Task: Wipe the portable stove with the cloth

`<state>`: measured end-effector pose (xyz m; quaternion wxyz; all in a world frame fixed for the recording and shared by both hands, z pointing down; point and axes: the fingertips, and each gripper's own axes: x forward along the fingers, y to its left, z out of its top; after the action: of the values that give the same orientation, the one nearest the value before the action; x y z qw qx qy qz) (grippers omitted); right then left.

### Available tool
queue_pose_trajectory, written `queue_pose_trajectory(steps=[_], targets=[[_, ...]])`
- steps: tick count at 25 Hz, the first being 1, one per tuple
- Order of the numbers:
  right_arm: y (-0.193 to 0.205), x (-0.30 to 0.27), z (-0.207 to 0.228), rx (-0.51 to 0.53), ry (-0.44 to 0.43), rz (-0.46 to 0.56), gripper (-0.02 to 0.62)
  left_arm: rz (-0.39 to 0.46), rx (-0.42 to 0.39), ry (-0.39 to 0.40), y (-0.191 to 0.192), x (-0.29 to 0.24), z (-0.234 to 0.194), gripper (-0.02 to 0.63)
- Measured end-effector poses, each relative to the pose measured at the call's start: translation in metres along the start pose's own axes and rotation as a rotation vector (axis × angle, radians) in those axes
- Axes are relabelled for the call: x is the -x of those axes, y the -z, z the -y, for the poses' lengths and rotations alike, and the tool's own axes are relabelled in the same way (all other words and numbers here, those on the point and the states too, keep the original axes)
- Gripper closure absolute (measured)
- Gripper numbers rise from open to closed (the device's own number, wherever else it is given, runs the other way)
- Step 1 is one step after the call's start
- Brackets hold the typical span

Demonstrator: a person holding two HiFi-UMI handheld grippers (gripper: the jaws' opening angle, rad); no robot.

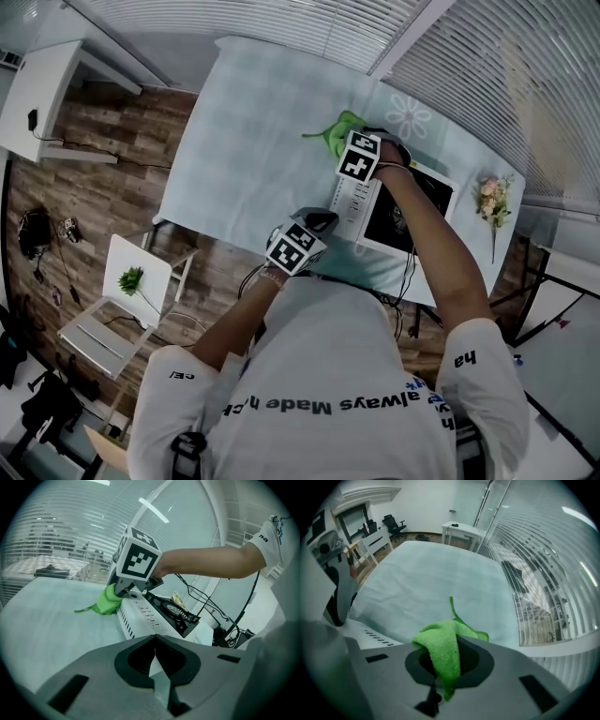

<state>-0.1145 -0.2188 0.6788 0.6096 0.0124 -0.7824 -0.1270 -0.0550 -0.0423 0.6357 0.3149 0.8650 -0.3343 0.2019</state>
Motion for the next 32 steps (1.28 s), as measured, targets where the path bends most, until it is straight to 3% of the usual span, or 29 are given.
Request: queue_pose_trajectory(steps=[8, 32], targets=[[-0.006, 0.004, -0.038, 0.023, -0.066, -0.017, 0.569, -0.032, -0.034, -0.009, 0.013, -0.003, 0.001, 0.594], [-0.028, 0.03, -0.151, 0.077, -0.165, 0.046, 0.569, -0.069, -0.003, -0.044, 0.036, 0.021, 0.0, 0.594]])
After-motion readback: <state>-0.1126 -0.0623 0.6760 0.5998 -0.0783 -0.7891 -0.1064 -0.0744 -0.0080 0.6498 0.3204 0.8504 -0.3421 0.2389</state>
